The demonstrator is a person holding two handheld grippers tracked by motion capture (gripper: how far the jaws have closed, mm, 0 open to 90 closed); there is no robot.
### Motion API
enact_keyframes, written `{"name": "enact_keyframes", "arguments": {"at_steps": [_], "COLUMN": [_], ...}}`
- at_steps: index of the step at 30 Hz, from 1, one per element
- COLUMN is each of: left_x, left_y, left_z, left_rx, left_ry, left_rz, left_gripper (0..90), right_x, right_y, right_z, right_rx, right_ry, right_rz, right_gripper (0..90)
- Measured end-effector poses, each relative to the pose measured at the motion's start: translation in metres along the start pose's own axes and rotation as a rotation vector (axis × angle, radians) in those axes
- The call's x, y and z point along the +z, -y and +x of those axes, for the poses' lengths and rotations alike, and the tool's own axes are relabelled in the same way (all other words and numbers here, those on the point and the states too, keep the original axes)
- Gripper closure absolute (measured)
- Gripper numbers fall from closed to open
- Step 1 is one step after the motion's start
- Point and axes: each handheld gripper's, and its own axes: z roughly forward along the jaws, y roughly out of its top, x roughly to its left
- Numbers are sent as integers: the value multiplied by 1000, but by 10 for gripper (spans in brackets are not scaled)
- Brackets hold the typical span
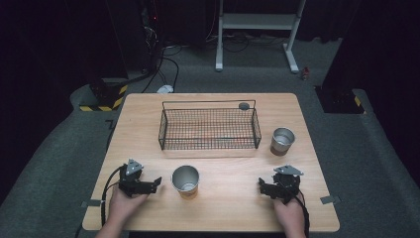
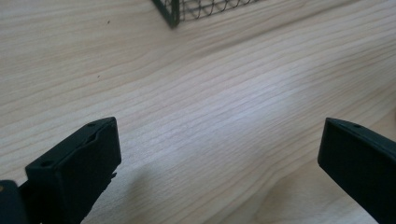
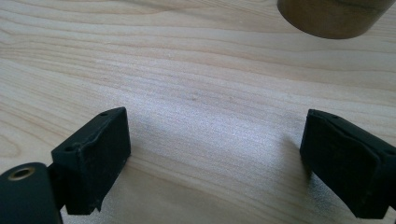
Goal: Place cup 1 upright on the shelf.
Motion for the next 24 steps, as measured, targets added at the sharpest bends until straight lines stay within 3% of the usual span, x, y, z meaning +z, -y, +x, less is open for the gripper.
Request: {"name": "enact_keyframes", "arguments": {"at_steps": [4,17,24], "left_x": [-7,-35,-49], "left_y": [-2,-8,-7], "left_z": [-3,-19,-34], "left_rx": [0,58,87], "left_ry": [15,71,130], "left_rz": [-28,-158,-213], "left_gripper": [0,0,0], "right_x": [0,0,0], "right_y": [0,0,0], "right_z": [0,0,0], "right_rx": [-3,3,0], "right_ry": [0,0,0], "right_rz": [-1,1,0], "right_gripper": [84,84,84]}}
